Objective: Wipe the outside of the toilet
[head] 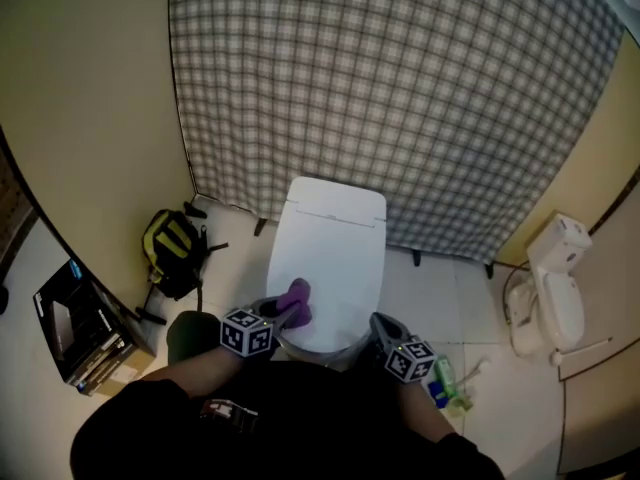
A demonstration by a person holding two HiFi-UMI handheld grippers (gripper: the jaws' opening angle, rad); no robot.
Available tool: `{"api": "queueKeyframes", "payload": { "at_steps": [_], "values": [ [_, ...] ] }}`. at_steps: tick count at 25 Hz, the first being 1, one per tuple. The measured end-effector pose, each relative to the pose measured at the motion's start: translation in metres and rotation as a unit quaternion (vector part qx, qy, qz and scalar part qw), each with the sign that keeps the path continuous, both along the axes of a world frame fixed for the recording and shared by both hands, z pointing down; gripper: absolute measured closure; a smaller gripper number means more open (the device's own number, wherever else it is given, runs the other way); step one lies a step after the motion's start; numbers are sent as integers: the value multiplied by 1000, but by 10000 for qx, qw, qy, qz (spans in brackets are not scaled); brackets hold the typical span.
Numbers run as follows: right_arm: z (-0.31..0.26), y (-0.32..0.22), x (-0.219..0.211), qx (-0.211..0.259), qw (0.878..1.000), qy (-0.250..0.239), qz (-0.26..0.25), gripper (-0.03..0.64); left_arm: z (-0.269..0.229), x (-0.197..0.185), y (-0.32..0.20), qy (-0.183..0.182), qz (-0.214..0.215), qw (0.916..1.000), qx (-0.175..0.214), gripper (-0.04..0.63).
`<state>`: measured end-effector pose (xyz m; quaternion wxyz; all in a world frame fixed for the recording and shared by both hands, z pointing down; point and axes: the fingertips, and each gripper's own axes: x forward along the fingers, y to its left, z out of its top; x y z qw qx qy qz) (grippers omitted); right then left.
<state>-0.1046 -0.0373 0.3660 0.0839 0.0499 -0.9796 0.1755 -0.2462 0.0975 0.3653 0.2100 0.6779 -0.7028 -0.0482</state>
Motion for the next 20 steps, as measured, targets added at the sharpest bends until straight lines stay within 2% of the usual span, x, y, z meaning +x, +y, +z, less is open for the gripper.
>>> {"api": "queueKeyframes", "payload": {
  "at_steps": [6, 11, 16, 20],
  "values": [
    [5, 4, -14, -118, 9999, 18, -52, 623, 7, 3, 19, 284, -108, 9995, -28, 503],
    [12, 20, -16, 51, 9996, -3, -288, 623, 14, 1, 29, 219, -172, 9996, 13, 503],
    [17, 29, -20, 91, 9993, 64, -366, 623, 18, 4, 31, 154, 10, 9999, -44, 504],
    [25, 50, -21, 266, 9987, 163, -391, 623, 26, 3, 43, 175, 131, 9997, 64, 504]
  ]
}}
